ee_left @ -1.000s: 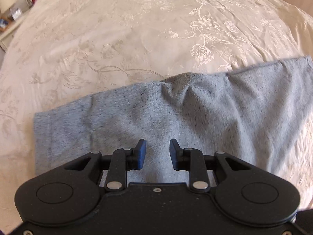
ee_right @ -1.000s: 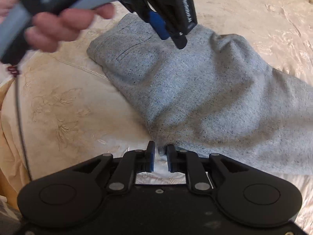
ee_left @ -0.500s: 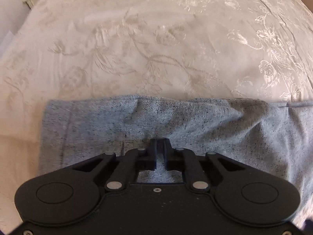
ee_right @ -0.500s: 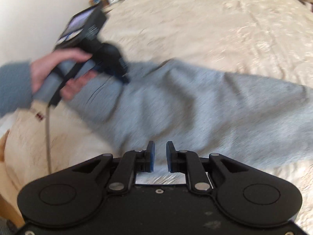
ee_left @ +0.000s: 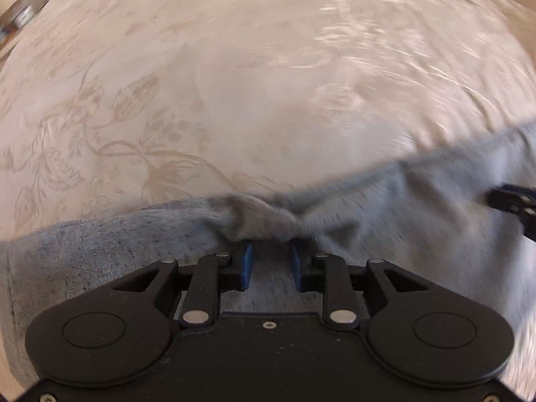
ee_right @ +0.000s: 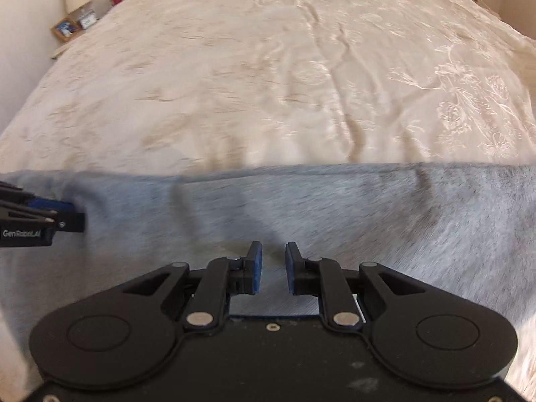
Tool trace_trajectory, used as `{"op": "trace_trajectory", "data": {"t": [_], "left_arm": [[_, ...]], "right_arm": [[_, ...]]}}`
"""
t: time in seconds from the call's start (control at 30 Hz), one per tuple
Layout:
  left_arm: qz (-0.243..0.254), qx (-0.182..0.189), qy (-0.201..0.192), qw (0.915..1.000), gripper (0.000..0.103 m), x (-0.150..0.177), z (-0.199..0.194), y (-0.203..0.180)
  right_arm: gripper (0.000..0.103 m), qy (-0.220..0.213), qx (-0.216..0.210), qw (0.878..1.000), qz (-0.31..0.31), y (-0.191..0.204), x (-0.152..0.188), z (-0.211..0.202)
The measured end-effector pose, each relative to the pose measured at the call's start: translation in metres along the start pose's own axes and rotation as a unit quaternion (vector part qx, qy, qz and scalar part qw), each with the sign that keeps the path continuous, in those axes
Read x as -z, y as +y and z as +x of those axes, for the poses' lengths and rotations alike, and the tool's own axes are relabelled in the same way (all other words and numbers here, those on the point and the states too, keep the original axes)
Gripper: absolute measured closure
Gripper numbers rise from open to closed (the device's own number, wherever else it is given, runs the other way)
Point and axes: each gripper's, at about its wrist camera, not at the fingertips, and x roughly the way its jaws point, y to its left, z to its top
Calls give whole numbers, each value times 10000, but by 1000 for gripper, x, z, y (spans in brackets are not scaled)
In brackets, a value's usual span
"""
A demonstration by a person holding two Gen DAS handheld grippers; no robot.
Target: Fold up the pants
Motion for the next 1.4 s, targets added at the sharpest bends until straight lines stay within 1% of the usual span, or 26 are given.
{"op": "trace_trajectory", "data": {"t": [0.1, 0.13, 0.2, 0.27, 0.33, 0.37, 0.43, 0.47, 0.57, 0.6, 0.67, 0.73, 0.8, 0.87, 0.97, 1.03, 1.13, 1.17, 1.23, 1.33, 1.4], "left_arm": [[-870, 63, 29, 9962, 67, -13, 10, 22], [-1096, 94, 62, 9939, 67, -15, 11, 27], [-1587, 148, 40, 9872, 67, -16, 7, 35], [-1923, 51, -72, 9813, 67, -13, 0, 42], [-2095, -62, -126, 9777, 78, -11, -4, 48], [-2137, -88, -103, 9768, 80, -10, -3, 50], [-2175, -76, -54, 9760, 80, -9, -4, 51], [-2175, -125, -82, 9760, 80, -9, -7, 49], [-2036, -461, -156, 9779, 80, -4, -23, 35], [-1964, -579, -196, 9786, 77, -2, -30, 29], [-1821, -635, -290, 9808, 76, 6, -45, 16], [-1674, -535, -325, 9839, 72, 14, -57, 3], [-1507, -502, -334, 9867, 72, 22, -66, -14], [-1339, -546, -362, 9888, 72, 31, -74, -32], [-1095, -599, -291, 9917, 72, 41, -77, -59], [-1002, -534, -214, 9933, 72, 45, -76, -75], [-1001, -493, -115, 9937, 72, 49, -75, -92], [-1032, -523, -94, 9932, 72, 51, -76, -97], [-1146, -534, -91, 9919, 72, 52, -78, -102], [-1324, -445, -77, 9902, 72, 54, -80, -109], [-1332, -453, -62, 9900, 72, 53, -80, -115]], "right_arm": [[87, -8, 195, 9998, -94, -25, -15, 24], [90, -33, 266, 9996, -122, -33, -20, 30], [92, -78, 381, 9991, -160, -50, -28, 36], [92, -121, 490, 9986, -173, -66, -33, 37], [92, -177, 652, 9975, -185, -82, -33, 34], [92, -164, 703, 9973, -156, -91, -34, 34], [92, -129, 812, 9966, -76, -113, -33, 34], [92, -119, 901, 9958, -49, -124, -34, 35], [90, -67, 1164, 9931, 146, -164, -39, 37], [88, -80, 1175, 9928, 219, -178, -40, 33], [88, -233, 977, 9944, 342, -202, -41, 16], [86, -444, 802, 9945, 509, -223, -39, -6], [79, -580, 759, 9922, 803, -251, -39, -25], [76, -652, 831, 9892, 1016, -281, -42, -35], [75, -600, 1038, 9889, 874, -317, -52, -36], [74, -562, 1088, 9904, 647, -332, -58, -34], [69, -355, 1013, 9941, 181, -343, -70, -20], [69, -221, 1030, 9944, 58, -346, -68, -20], [69, -102, 1084, 9941, 15, -358, -73, -7], [68, 102, 800, 9965, 227, -374, -71, 3], [69, 201, 548, 9978, 317, -378, -69, 13]]}}
